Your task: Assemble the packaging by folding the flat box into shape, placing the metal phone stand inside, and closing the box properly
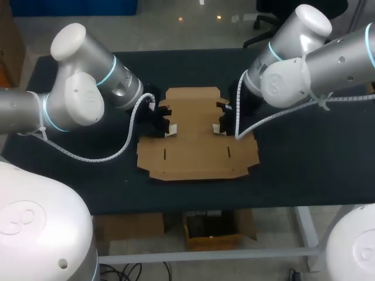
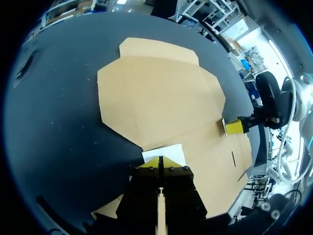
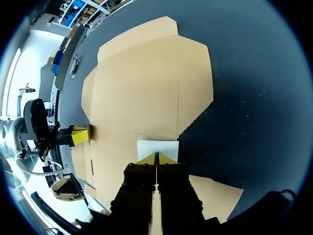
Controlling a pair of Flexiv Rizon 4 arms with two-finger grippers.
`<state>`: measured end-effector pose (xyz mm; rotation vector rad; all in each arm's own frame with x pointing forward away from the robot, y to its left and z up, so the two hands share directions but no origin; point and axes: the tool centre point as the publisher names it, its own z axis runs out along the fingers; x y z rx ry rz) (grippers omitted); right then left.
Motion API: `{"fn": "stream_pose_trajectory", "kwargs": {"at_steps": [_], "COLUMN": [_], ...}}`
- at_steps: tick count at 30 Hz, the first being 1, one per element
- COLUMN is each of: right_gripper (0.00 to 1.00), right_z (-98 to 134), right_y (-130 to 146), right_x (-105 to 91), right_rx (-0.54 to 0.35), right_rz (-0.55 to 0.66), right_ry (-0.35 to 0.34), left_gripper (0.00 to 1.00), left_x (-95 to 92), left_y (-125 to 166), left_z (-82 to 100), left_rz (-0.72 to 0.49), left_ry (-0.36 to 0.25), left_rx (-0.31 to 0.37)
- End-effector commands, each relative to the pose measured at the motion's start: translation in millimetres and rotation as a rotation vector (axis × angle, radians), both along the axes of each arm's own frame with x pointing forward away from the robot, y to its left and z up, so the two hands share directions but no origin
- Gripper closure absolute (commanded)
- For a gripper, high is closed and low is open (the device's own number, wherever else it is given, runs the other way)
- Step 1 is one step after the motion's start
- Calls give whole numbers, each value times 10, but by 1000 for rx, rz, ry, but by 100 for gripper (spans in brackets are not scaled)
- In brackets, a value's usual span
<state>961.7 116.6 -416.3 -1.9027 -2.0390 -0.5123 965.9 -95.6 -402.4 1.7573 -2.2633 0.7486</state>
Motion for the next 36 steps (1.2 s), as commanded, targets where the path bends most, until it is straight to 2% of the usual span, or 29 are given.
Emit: {"fn": "stream_pose_trajectory", "kwargs": {"at_steps": [1,19,28,36], "right_gripper": [100,100,100,100], "right_z": [-29,-172,78,263], "right_y": [44,50,-93,-483], "right_x": [67,88,25,50], "right_rx": [-14,-51,0,100], "right_rz": [1,-25,-46,-74], "right_ry": [18,72,34,44], "left_gripper": [100,100,100,100], "left_x": [25,21,-27,36], "left_y": [-111,-154,-32,211], "left_z": [-22,-149,26,229], "left_rz": [12,102,125,138], "left_ry": [1,36,24,33], "left_rx": [37,125,127,116]}}
